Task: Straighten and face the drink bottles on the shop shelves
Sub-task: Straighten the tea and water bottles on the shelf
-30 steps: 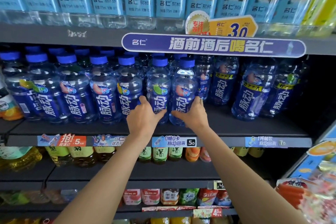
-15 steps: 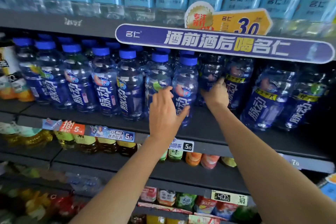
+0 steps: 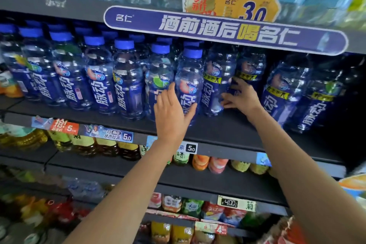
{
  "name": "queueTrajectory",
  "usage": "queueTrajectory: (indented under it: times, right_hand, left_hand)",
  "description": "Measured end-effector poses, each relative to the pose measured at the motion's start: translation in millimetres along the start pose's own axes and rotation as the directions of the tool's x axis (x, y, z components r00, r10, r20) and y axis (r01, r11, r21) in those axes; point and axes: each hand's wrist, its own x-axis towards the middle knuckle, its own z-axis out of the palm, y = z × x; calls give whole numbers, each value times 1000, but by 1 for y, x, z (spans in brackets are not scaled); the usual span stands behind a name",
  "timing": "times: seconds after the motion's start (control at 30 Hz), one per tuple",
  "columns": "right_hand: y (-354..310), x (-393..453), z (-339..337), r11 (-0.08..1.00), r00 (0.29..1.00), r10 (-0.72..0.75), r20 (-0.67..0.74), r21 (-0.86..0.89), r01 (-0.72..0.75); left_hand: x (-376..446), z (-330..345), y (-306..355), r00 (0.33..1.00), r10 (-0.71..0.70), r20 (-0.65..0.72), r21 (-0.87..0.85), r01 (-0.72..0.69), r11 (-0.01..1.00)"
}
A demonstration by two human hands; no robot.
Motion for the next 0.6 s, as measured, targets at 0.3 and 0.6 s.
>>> queueTrajectory:
  times: [0.3,0.6]
  right_hand:
    - [-25,-17,43,932,982,-32,-188,-361,-39]
    - [-15,-6,7,996,996,83,-28,-20,-83]
  left_hand:
    - [-2,0,4,999,-39,23,2,39,999]
    - [-2,-1,1,1000,-15,12,11,15,1000]
